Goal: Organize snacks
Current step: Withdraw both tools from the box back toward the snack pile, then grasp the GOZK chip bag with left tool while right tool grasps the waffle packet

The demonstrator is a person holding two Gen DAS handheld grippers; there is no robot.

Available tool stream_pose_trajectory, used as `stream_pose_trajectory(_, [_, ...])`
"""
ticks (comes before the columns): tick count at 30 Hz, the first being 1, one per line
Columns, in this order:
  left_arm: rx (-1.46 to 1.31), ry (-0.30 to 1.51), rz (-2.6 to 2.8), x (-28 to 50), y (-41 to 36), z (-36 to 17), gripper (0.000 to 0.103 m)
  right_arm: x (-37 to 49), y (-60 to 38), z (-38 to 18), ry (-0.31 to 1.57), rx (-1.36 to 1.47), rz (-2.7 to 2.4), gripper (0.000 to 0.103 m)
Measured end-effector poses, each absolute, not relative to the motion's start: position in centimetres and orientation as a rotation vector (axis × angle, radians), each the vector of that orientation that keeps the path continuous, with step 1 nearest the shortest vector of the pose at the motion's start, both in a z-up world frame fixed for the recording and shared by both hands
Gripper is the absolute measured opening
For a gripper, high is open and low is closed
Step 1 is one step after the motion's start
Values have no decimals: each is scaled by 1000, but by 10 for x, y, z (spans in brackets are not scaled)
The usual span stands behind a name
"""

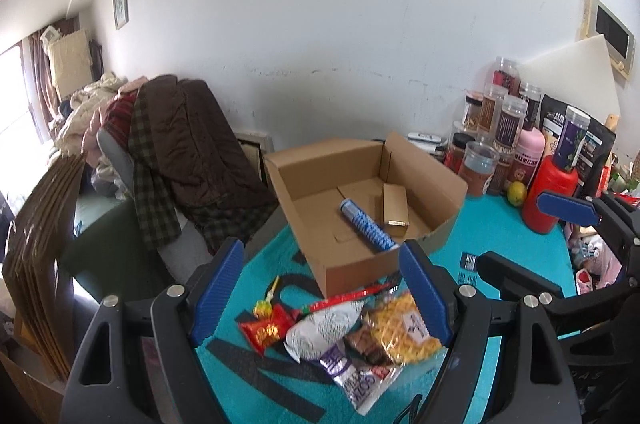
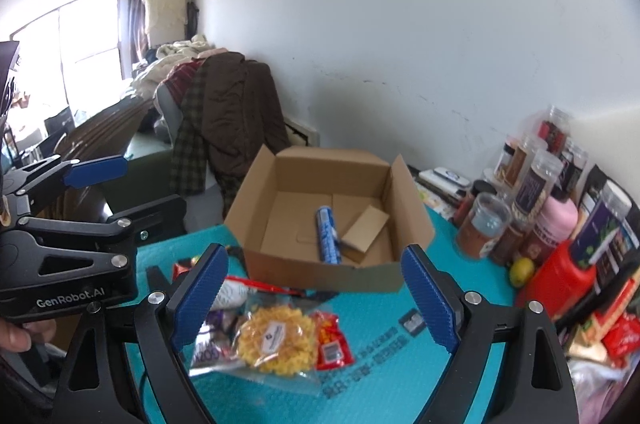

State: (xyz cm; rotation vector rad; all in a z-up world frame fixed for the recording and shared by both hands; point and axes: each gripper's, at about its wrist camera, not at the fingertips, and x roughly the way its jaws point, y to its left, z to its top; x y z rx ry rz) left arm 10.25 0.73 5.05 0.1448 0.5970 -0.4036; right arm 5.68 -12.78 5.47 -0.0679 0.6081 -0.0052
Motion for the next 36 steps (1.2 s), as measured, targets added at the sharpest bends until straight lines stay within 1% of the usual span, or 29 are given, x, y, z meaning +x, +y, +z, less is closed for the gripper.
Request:
stream_pose_trajectory(17, [86, 787, -370, 96, 29, -21, 80, 51, -119, -12, 720, -28, -6, 89])
stream_pose_trajectory(29, [90, 841, -326, 96, 39, -54, 80, 65, -117, -56, 846, 34, -3, 89])
stream_pose_trajectory(31, [82, 843, -311, 97, 43, -57, 80, 70, -115, -60, 859, 25, -9, 92])
stream_pose_trajectory(33, [71, 851, -303, 100, 47, -61, 80, 74, -113, -63, 863, 7, -19, 98])
stream_pose_trajectory(36, [54, 873, -289, 105, 52, -68, 80, 83, -109, -68, 879, -14, -15, 100])
